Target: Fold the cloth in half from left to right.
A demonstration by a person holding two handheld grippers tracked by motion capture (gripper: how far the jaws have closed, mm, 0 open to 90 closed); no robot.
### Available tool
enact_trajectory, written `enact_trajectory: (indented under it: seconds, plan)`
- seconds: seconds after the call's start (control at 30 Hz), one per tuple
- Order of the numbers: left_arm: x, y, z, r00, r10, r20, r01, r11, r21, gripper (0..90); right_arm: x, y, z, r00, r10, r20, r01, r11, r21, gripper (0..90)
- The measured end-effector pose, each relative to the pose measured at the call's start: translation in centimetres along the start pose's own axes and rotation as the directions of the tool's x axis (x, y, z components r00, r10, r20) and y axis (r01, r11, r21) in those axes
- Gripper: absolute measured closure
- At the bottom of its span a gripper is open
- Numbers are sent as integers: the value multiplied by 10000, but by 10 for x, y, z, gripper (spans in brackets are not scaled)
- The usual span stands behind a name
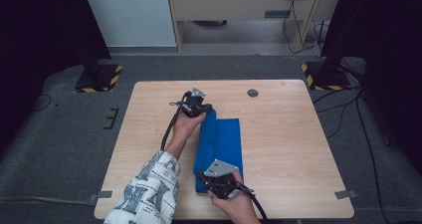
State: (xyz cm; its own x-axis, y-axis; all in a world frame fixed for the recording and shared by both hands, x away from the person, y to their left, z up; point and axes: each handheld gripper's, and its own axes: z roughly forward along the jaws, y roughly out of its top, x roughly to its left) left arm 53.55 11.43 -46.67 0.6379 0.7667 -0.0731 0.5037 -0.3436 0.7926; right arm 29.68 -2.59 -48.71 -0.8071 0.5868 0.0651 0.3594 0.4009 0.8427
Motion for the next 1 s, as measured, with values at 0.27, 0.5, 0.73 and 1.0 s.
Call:
enact_trajectory:
  seconds: [0.27, 0.5, 0.73, 1.0]
  plan:
    - [-6, 0, 6, 9999, -3, 106, 3, 10000, 30, 877, -6, -7, -6, 9998, 102, 176, -104, 9999, 100, 874]
    - [-11, 0, 12, 9997, -59, 231, 59, 10000, 10, 877, -9, -10, -9, 9996, 119, 241, -123, 9998, 139, 873]
    - [-16, 2, 16, 9997, -52, 255, 52, 10000, 24, 875, -14, -11, -17, 9991, 152, 391, -156, 9998, 103, 872]
    - [-20, 2, 21, 9996, -124, 262, 122, 9999, 72, 873, -21, -17, -24, 9982, 284, 527, -296, 9993, 224, 870]
